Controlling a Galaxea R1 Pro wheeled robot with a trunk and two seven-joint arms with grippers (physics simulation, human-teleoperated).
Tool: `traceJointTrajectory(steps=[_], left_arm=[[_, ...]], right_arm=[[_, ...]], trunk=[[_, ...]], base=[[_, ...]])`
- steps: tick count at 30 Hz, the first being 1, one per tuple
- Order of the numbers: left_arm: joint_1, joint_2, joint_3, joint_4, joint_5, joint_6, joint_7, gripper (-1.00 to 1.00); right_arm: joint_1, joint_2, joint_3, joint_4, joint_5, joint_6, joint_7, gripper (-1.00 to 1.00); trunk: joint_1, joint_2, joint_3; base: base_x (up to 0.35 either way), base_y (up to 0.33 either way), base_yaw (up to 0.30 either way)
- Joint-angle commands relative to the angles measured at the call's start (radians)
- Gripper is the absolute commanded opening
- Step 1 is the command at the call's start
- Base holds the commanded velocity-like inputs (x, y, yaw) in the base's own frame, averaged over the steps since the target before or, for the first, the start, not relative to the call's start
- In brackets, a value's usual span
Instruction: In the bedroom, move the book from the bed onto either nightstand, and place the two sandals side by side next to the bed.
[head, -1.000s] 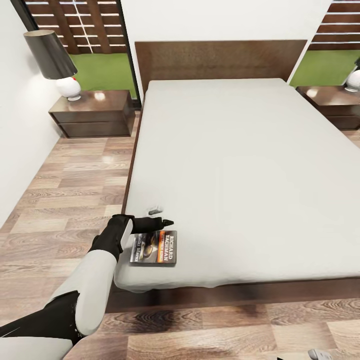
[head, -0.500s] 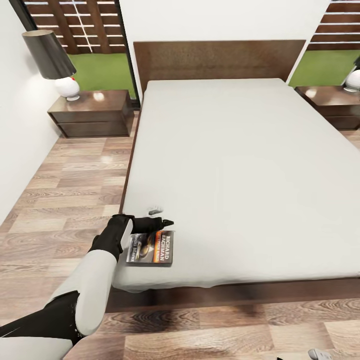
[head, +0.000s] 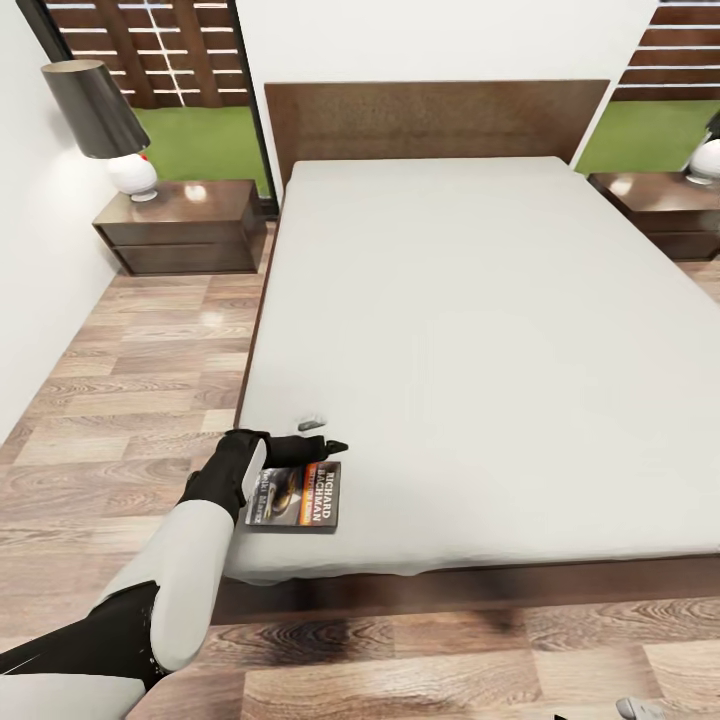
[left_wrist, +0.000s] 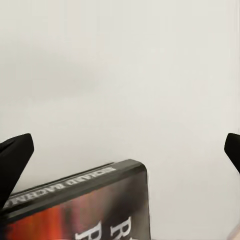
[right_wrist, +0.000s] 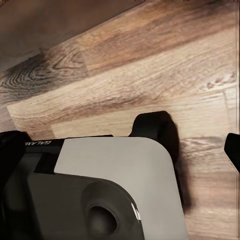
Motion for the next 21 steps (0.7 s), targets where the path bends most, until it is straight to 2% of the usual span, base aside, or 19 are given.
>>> traceJointTrajectory(steps=[1, 5, 14, 21], left_arm=[[0.0, -0.002, 0.007, 0.022, -0.013, 0.007, -0.007, 1.0], [0.0, -0.002, 0.007, 0.023, -0.013, 0.007, -0.007, 1.0], [0.0, -0.002, 0.007, 0.023, -0.012, 0.006, -0.007, 1.0], [0.0, -0.002, 0.007, 0.023, -0.012, 0.007, -0.008, 1.0]], right_arm=[[0.0, 0.0, 0.009, 0.0, -0.006, -0.003, 0.002, 1.0], [0.0, 0.0, 0.009, 0.0, -0.006, -0.003, 0.002, 1.0], [0.0, 0.0, 0.008, 0.0, -0.006, -0.003, 0.002, 1.0], [0.0, 0.0, 0.008, 0.0, -0.006, -0.003, 0.002, 1.0]], trunk=[[0.0, 0.0, -0.001], [0.0, 0.0, -0.001], [0.0, 0.0, -0.001], [0.0, 0.0, -0.001]], base=[[0.0, -0.196, 0.0], [0.0, -0.134, 0.0], [0.0, -0.011, 0.0], [-0.163, 0.0, 0.0]])
